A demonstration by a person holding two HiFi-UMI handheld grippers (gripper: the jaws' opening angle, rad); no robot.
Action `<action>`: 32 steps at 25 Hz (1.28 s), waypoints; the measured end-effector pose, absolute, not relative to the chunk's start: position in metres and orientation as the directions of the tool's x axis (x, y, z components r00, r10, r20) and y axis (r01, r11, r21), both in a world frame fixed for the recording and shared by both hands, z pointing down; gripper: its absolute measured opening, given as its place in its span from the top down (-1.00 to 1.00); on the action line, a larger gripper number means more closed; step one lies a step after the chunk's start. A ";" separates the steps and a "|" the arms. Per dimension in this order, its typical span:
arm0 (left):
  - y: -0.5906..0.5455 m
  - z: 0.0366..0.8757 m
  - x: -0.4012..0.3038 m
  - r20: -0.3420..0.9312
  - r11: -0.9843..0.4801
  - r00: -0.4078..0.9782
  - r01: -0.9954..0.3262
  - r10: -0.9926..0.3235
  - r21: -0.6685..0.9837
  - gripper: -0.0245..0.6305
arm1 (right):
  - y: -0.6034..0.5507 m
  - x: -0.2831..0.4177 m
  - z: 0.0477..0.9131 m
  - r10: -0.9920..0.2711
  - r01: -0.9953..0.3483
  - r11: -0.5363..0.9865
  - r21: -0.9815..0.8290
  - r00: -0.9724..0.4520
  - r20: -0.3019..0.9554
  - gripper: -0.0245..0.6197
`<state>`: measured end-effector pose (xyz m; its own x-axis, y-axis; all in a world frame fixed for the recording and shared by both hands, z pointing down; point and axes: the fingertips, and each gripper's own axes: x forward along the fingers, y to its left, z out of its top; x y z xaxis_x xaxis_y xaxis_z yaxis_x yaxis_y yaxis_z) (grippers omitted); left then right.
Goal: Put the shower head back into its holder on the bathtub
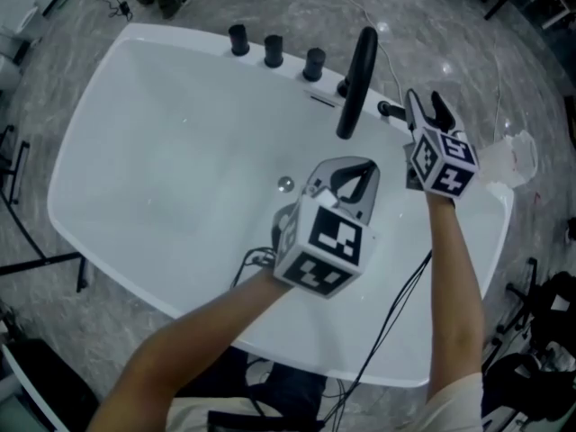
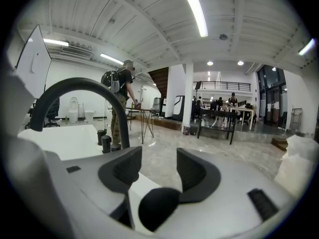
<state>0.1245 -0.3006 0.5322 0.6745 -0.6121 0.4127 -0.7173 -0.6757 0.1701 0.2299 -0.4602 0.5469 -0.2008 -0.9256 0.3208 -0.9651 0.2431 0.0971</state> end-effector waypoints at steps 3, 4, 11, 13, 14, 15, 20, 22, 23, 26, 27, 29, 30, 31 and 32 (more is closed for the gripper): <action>-0.295 0.529 0.126 0.411 -0.680 0.677 -0.714 -0.611 0.167 0.91 | -0.455 0.234 0.541 -0.929 -0.969 0.232 0.084 -0.195 0.316 0.27; -0.294 0.528 0.126 0.411 -0.681 0.677 -0.714 -0.610 0.166 0.91 | -0.453 0.235 0.540 -0.929 -0.970 0.231 0.082 -0.195 0.315 0.27; -0.290 0.527 0.123 0.418 -0.677 0.672 -0.718 -0.612 0.161 0.91 | -0.443 0.239 0.537 -0.929 -0.971 0.225 0.079 -0.190 0.317 0.27; -0.289 0.526 0.125 0.417 -0.678 0.673 -0.717 -0.611 0.163 0.91 | -0.439 0.241 0.536 -0.929 -0.971 0.225 0.078 -0.189 0.317 0.27; -0.288 0.525 0.126 0.415 -0.679 0.674 -0.716 -0.610 0.164 0.91 | -0.437 0.242 0.535 -0.930 -0.972 0.223 0.078 -0.188 0.316 0.27; -0.287 0.524 0.128 0.413 -0.681 0.676 -0.714 -0.610 0.164 0.91 | -0.434 0.243 0.534 -0.931 -0.972 0.221 0.079 -0.186 0.315 0.27; -0.282 0.513 0.130 0.400 -0.684 0.683 -0.710 -0.610 0.168 0.91 | -0.417 0.250 0.520 -0.939 -0.977 0.198 0.080 -0.166 0.303 0.27; -0.279 0.507 0.131 0.394 -0.685 0.686 -0.708 -0.612 0.169 0.91 | -0.408 0.253 0.511 -0.943 -0.980 0.187 0.074 -0.157 0.293 0.27; -0.277 0.505 0.131 0.391 -0.686 0.687 -0.708 -0.612 0.170 0.91 | -0.403 0.254 0.507 -0.945 -0.981 0.181 0.070 -0.154 0.289 0.27; -0.269 0.495 0.131 0.381 -0.686 0.691 -0.707 -0.615 0.174 0.91 | -0.385 0.254 0.496 -0.947 -0.984 0.171 0.054 -0.150 0.283 0.27; -0.266 0.491 0.131 0.378 -0.687 0.692 -0.706 -0.615 0.174 0.91 | -0.378 0.252 0.492 -0.948 -0.984 0.170 0.048 -0.150 0.282 0.27; -0.260 0.484 0.131 0.372 -0.688 0.693 -0.705 -0.617 0.172 0.91 | -0.365 0.249 0.484 -0.948 -0.985 0.168 0.041 -0.150 0.280 0.27; -0.257 0.480 0.130 0.369 -0.688 0.694 -0.705 -0.618 0.172 0.91 | -0.358 0.247 0.480 -0.949 -0.985 0.166 0.037 -0.150 0.279 0.27; -0.254 0.476 0.129 0.365 -0.688 0.694 -0.705 -0.620 0.172 0.91 | -0.351 0.245 0.474 -0.950 -0.986 0.164 0.031 -0.149 0.276 0.27; -0.251 0.472 0.128 0.361 -0.688 0.695 -0.705 -0.622 0.173 0.91 | -0.343 0.243 0.469 -0.951 -0.987 0.160 0.022 -0.148 0.271 0.28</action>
